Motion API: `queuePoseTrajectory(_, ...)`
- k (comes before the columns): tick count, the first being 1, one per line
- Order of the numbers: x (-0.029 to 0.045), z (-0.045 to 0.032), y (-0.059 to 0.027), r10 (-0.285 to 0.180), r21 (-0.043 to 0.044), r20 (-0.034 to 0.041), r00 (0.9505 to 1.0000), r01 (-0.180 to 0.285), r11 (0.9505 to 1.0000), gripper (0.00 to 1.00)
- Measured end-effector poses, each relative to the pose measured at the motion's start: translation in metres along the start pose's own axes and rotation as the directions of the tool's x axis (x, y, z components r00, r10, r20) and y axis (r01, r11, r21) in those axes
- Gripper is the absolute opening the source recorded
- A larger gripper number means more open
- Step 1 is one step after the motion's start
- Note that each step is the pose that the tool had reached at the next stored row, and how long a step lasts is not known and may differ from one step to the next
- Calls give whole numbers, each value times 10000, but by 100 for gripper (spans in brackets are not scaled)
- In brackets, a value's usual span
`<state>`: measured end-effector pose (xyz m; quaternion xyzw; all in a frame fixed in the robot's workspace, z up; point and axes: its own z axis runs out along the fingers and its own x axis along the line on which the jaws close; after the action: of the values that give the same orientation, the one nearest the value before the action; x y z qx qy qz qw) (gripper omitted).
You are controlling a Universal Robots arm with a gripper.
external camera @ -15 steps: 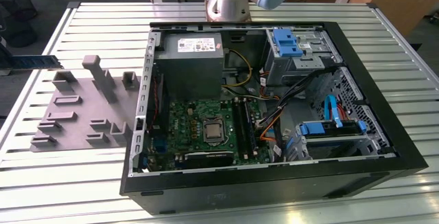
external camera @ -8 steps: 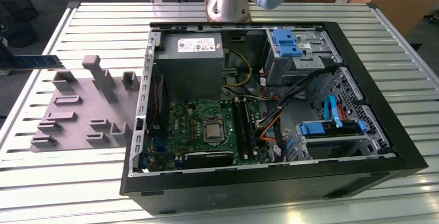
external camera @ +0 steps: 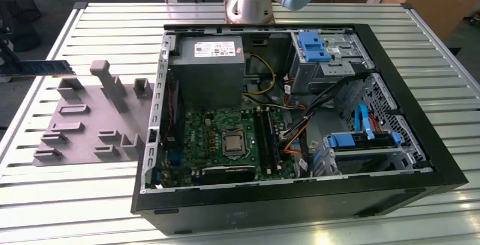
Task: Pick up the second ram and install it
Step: 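Pick up the second ram and move it above second insertion slot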
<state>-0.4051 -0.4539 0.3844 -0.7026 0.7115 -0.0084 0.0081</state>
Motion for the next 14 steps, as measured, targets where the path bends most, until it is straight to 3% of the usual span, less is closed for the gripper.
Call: queuePoseTrajectory(14,-2,2,-119,0,-2,0,10000,0,10000,14)
